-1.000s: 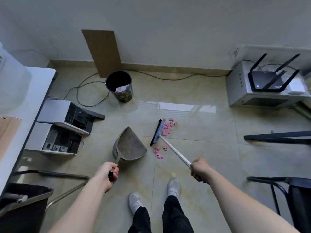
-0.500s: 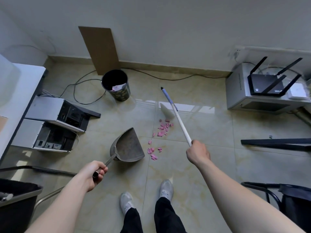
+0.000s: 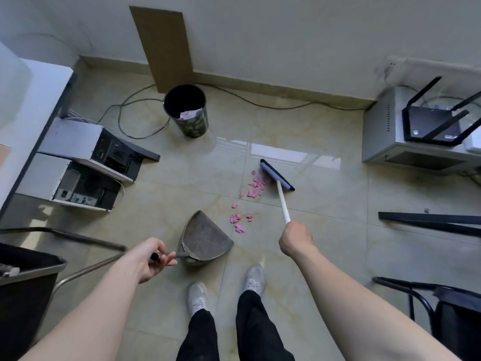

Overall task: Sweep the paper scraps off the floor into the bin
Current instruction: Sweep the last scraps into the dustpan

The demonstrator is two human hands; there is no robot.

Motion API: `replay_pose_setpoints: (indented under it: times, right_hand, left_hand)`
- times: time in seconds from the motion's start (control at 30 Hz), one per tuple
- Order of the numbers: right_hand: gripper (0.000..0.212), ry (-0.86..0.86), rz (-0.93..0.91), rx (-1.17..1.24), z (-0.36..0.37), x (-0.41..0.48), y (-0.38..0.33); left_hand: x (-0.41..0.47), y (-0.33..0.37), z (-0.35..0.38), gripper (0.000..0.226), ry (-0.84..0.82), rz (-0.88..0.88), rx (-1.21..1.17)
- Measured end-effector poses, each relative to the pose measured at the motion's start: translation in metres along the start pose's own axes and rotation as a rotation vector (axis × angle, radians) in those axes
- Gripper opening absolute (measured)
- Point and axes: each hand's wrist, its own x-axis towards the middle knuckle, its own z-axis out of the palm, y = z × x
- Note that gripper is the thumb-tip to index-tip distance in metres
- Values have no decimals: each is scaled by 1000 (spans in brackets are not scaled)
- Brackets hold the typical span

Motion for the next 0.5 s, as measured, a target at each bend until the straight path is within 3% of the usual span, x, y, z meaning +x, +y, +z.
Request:
replay_pose_setpoints:
  times: [0.2,0.37,0.5]
  right_hand:
    - [33,6,-38,-50,9,-27,-5]
    - [33,-5,-50,-45,32,-63,-22]
    - [33,-32,-40,7,57,-97,-43]
  left_hand:
    - [-3,-2,-19,19,20,2,224]
    - [-2,-12,-47,32,209,151,647]
    - [-7,-8,-66,31,232,268,885]
